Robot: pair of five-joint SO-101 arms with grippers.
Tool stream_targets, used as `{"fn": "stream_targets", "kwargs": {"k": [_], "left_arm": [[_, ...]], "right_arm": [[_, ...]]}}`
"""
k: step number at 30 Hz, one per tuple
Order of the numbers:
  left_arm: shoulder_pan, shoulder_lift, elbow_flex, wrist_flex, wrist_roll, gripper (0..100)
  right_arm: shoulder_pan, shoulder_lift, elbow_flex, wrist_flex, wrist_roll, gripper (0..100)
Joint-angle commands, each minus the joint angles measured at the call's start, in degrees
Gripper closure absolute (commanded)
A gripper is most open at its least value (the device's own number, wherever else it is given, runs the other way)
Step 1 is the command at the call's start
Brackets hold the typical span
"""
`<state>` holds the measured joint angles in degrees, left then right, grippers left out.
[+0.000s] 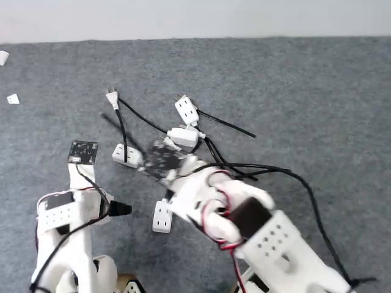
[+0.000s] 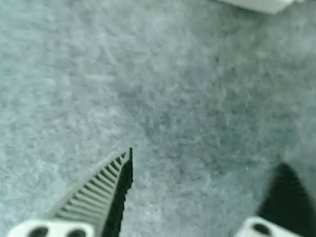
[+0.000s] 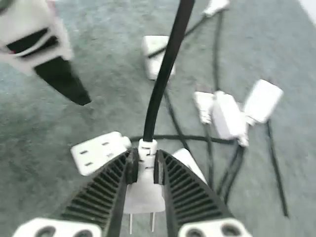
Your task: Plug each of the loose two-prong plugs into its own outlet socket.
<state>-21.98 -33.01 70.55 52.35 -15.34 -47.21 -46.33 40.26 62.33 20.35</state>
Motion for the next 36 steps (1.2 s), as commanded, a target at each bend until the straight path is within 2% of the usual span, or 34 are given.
{"fn": "stream_targets", "kwargs": {"k": [1, 3, 11, 17, 24, 36], "left_arm": [[4.1, 2.8, -3.9, 1.8, -4.7, 82], [6.1, 2.2, -3.5, 2.1, -6.6, 85], [9.8, -7.6, 2.9, 2.5, -12.2, 85], [11.6, -16.2, 6.8, 3.7, -13.8, 85], [11.8, -17.5, 7.4, 5.0, -16.5, 85], [11.7, -17.4, 7.3, 3.5, -13.5, 85]], "right_arm": [[-3.0, 5.1, -0.4, -5.1, 0.3, 99.1], [-3.4, 7.7, -0.4, -6.7, 0.0, 99.1], [-3.4, 14.6, -0.4, -10.9, -6.8, 99.1], [-3.4, 16.4, -0.4, -11.8, -7.8, 99.1], [-3.4, 16.1, -0.4, -11.9, -8.4, 99.1], [-3.5, 10.9, -0.4, -9.6, -10.6, 99.1]]}}
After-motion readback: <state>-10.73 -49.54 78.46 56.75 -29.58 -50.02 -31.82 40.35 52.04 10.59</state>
